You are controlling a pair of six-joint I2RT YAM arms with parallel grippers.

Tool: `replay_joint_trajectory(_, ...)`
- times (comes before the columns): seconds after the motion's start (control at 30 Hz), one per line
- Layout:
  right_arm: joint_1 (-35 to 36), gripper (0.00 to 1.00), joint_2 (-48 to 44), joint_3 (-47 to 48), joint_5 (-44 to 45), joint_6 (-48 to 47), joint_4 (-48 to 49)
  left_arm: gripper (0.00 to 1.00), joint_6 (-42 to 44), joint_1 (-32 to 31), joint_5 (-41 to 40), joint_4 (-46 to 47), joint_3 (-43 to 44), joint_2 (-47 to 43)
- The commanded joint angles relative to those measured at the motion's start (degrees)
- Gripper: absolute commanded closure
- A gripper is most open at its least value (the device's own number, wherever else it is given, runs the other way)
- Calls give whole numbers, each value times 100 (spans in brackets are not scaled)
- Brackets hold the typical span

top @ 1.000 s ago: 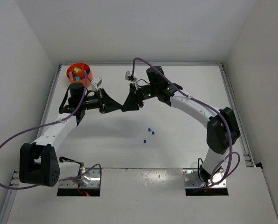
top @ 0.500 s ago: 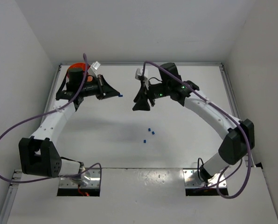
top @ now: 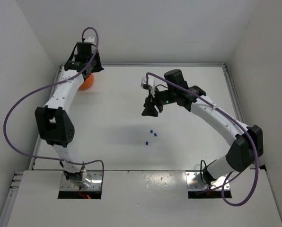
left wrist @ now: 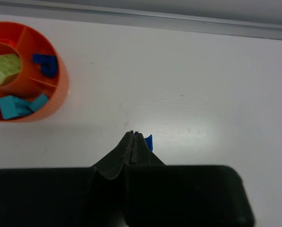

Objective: Sort the legos into containers by color

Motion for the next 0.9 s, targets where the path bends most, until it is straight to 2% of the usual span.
replay_joint_trajectory(0.0,-21,49,-162,23,37,-141,61,100,449,50,-1339,-119,684,517)
replay_joint_trajectory(0.17,-21,49,-162,-82,37,-141,61,100,871,121,-2007,12,1764,1473)
replay_joint_trajectory(0.4,-74,49,-267,-258,37,-141,61,100,1522,226,-2895,207,2855,2574)
replay_joint_trajectory(0.63,-74,50,-215,-258,37,-141,61,100,1690,340,-3185,531,2909,3049)
replay_joint_trajectory(0.87,-74,50,-162,-205,-16,-141,-44,100,1611,587,-2993,584,3172,3383)
